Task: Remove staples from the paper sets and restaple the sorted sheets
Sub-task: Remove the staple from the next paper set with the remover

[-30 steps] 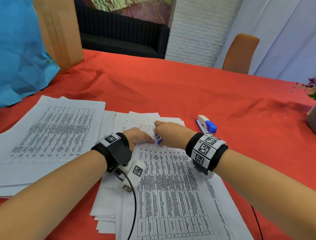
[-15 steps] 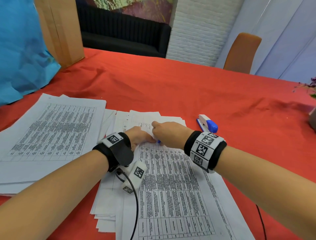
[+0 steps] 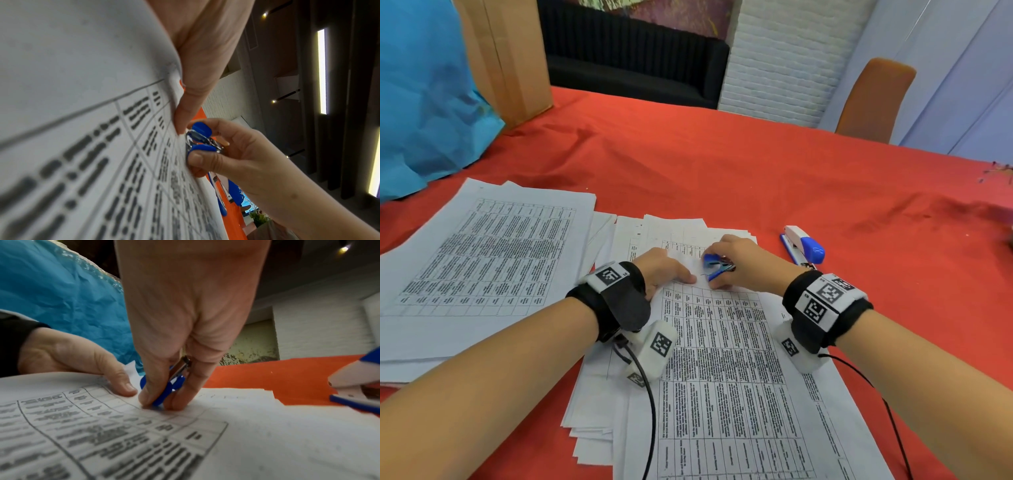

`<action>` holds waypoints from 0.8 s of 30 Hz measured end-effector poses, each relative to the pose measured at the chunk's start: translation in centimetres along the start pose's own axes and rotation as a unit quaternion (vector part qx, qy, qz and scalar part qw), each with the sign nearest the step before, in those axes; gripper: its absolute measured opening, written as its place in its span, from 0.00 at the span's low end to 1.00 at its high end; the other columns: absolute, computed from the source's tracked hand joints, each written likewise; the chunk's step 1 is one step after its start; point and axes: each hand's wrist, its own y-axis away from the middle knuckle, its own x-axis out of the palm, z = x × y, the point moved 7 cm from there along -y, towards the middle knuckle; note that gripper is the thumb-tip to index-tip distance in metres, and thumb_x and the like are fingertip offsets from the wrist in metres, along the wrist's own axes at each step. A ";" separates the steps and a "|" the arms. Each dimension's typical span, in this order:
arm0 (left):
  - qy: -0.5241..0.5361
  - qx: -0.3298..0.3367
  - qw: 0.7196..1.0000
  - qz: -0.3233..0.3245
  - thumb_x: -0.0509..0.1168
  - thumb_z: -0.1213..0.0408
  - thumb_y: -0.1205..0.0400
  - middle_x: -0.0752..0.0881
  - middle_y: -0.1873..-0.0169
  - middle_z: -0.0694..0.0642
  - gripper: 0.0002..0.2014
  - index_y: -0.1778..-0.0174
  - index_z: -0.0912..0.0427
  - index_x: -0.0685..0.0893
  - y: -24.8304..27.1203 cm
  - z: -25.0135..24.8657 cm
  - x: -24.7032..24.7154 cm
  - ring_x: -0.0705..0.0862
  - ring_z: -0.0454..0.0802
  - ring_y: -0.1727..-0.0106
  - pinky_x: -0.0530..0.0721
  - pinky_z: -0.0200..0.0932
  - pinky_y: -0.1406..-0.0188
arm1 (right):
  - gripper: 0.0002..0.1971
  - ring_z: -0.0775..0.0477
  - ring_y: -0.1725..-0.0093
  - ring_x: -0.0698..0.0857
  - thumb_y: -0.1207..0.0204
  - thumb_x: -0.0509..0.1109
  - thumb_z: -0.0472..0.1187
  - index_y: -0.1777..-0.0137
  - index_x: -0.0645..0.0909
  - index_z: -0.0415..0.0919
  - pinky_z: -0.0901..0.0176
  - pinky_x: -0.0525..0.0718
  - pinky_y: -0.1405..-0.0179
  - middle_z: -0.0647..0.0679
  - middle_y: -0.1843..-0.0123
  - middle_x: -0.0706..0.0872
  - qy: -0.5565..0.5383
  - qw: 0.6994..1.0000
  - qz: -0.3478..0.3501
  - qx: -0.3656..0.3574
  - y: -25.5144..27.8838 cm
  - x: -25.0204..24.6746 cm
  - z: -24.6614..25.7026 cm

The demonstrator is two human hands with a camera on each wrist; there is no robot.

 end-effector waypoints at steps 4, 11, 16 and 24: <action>-0.013 0.011 1.000 0.000 0.79 0.75 0.39 0.86 0.48 0.70 0.38 0.31 0.66 0.74 0.0 -0.1 0.0 0.89 0.71 0.55 0.86 0.69 0.55 | 0.23 0.45 0.49 0.79 0.25 0.74 0.44 0.31 0.76 0.43 0.57 0.73 0.56 0.47 0.41 0.72 0.072 0.997 0.012 -0.017 0.3 0.2 1.4; -0.032 0.024 0.999 -0.009 0.81 0.68 0.50 0.89 0.52 0.67 0.43 0.36 0.65 0.78 -0.6 0.1 -0.1 0.90 0.68 0.55 0.87 0.66 0.52 | 0.11 0.42 0.62 0.79 0.21 0.69 0.38 0.41 0.80 0.34 0.48 0.78 0.65 0.44 0.41 0.72 0.229 0.972 0.031 -0.043 0.1 0.1 4.0; -0.021 0.024 1.000 -0.003 0.81 0.67 0.54 0.89 0.52 0.67 0.50 0.31 0.66 0.74 -1.3 0.4 -0.1 0.90 0.67 0.56 0.87 0.65 0.53 | 0.07 0.43 0.66 0.77 0.19 0.64 0.32 0.44 0.80 0.32 0.51 0.75 0.71 0.42 0.39 0.72 0.304 0.949 0.034 -0.078 0.3 0.4 5.2; -0.018 0.024 0.999 -0.013 0.78 0.76 0.37 0.88 0.51 0.70 0.37 0.31 0.68 0.73 0.2 -0.2 -0.1 0.89 0.69 0.56 0.87 0.68 0.55 | 0.13 0.48 0.52 0.77 0.25 0.72 0.42 0.42 0.81 0.39 0.57 0.75 0.55 0.48 0.47 0.76 0.084 0.995 0.016 -0.045 -0.6 0.0 2.3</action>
